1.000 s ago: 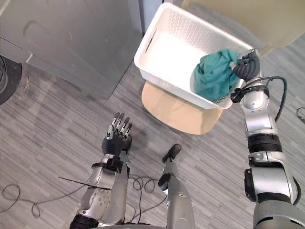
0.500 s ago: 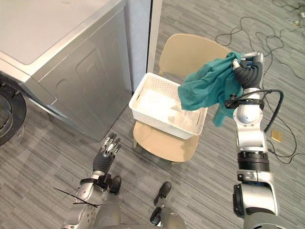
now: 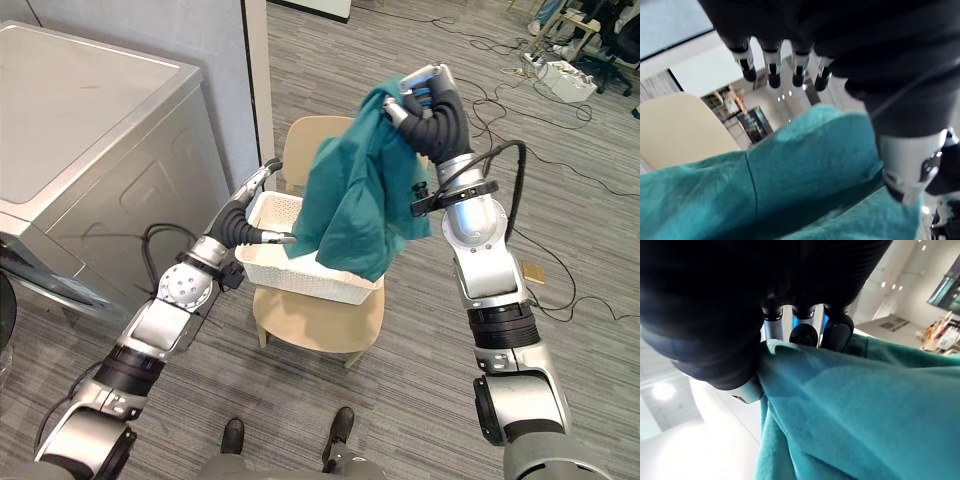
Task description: Pick up the laundry basket with both hands and put the clothes into the washing machine.
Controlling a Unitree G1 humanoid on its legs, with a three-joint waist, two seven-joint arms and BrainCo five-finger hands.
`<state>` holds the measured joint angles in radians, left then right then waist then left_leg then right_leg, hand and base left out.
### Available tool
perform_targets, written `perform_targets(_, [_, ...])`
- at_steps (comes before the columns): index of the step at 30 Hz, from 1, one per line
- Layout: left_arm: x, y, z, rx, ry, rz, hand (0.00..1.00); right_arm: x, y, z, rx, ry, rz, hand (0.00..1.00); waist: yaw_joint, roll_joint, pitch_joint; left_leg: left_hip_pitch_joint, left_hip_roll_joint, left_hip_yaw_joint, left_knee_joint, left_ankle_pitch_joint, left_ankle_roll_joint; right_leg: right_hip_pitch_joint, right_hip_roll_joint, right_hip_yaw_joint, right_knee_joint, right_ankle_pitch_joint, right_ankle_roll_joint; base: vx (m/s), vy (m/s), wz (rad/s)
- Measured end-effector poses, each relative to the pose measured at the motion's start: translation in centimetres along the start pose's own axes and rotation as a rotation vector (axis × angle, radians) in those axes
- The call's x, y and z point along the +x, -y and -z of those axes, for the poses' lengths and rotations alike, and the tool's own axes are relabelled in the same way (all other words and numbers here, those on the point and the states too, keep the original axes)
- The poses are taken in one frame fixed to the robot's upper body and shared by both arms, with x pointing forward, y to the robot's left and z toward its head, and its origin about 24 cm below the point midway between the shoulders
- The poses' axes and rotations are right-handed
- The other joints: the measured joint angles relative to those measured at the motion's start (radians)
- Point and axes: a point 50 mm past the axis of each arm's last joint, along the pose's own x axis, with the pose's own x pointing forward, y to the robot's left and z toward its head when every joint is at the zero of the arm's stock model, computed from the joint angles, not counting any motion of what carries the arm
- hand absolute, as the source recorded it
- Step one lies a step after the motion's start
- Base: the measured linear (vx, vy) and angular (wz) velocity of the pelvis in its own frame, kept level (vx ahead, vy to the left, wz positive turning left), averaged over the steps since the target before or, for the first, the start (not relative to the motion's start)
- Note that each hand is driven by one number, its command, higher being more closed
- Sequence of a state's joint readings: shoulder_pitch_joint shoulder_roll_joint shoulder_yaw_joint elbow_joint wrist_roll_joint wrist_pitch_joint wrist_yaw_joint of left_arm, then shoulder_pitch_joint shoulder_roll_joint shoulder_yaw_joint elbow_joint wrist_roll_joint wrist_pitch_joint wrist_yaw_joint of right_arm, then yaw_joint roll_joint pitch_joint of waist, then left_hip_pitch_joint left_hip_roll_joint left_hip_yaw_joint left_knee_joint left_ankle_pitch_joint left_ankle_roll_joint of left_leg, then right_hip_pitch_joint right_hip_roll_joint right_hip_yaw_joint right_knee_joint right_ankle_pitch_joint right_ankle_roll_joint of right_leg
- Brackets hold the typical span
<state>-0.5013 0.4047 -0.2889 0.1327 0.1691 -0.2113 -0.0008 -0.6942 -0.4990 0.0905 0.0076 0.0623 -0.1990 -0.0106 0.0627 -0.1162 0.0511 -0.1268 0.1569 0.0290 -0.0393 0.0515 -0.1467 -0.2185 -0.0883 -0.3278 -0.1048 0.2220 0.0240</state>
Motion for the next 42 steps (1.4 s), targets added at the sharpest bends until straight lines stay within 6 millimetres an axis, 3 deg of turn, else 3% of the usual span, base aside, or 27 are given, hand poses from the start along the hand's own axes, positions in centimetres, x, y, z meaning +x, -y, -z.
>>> perform_targets(5, [1.2,-0.5,0.0,0.029,0.002,0.026,0.0,0.3,-2.4,-0.4,0.071,0.016,-0.121,1.0,-0.026,0.003,-0.001,0.0,0.001,0.001,-0.002,0.0,0.0,-0.002,0.0,0.003,0.0,0.005,-0.006,0.01,0.011,-0.02])
perform_targets(9, [2.6,-0.6,-0.3,-0.065,0.004,0.043,0.0,0.4,-4.4,-1.8,0.151,0.073,-0.213,1.0,-0.031,0.007,0.0,0.002,0.0,0.001,-0.005,0.0,0.0,-0.002,0.001,0.004,0.0,0.008,-0.01,0.02,0.015,0.0])
perform_targets(13, [3.4,-1.1,0.7,-0.159,-0.062,0.017,0.0,1.1,-6.0,-3.1,0.23,0.126,-0.252,1.0,-0.046,0.018,0.002,0.002,-0.003,0.001,-0.005,0.001,0.0,-0.002,0.001,0.004,0.0,0.011,-0.011,0.01,0.018,0.0])
perform_targets(18, [4.5,-0.9,1.0,-0.337,-0.104,-0.004,0.0,1.2,-7.3,-3.6,0.311,0.138,-0.275,1.0,-0.048,0.027,0.006,0.009,-0.003,0.001,-0.005,0.001,0.0,0.004,0.001,0.004,-0.001,0.012,-0.011,0.01,0.033,0.0])
perform_targets(19, [4.7,-0.7,1.1,-0.377,-0.114,0.005,1.0,1.2,-7.5,-3.6,0.322,0.137,-0.278,1.0,-0.047,0.033,0.008,0.012,-0.003,0.001,-0.005,0.001,0.0,0.007,0.001,0.004,-0.001,0.012,-0.011,0.0,0.032,-0.01])
perform_targets(24, [4.7,0.0,1.2,-0.503,-0.127,0.028,1.0,1.2,-8.2,-3.8,0.36,0.136,-0.262,1.0,-0.046,0.074,0.007,0.019,-0.002,0.003,-0.015,0.001,0.0,0.008,0.003,0.007,-0.001,0.012,-0.011,0.0,0.028,-0.02])
perform_targets(35, [5.4,0.8,0.0,-0.472,-0.092,-0.068,1.0,1.4,-8.4,-4.0,0.337,0.141,-0.215,1.0,-0.05,0.089,0.006,0.033,0.001,0.027,-0.019,0.0,0.0,0.008,0.007,0.029,-0.001,0.012,-0.012,0.01,0.026,-0.06])
perform_targets(36, [5.4,0.6,-0.1,-0.475,-0.087,-0.085,1.0,1.4,-8.4,-4.0,0.338,0.142,-0.211,0.0,-0.05,0.089,0.006,0.034,0.001,0.027,-0.019,0.0,0.0,0.008,0.007,0.029,-0.001,0.012,-0.012,0.0,0.0,0.0])
perform_targets(42, [4.5,-0.3,0.3,-0.49,-0.086,-0.186,1.0,1.1,-8.3,-3.1,0.368,0.102,-0.168,0.0,-0.05,0.089,0.006,0.049,0.001,0.029,-0.022,0.0,0.0,0.021,0.007,0.031,-0.001,0.011,-0.011,0.01,0.035,-0.01])
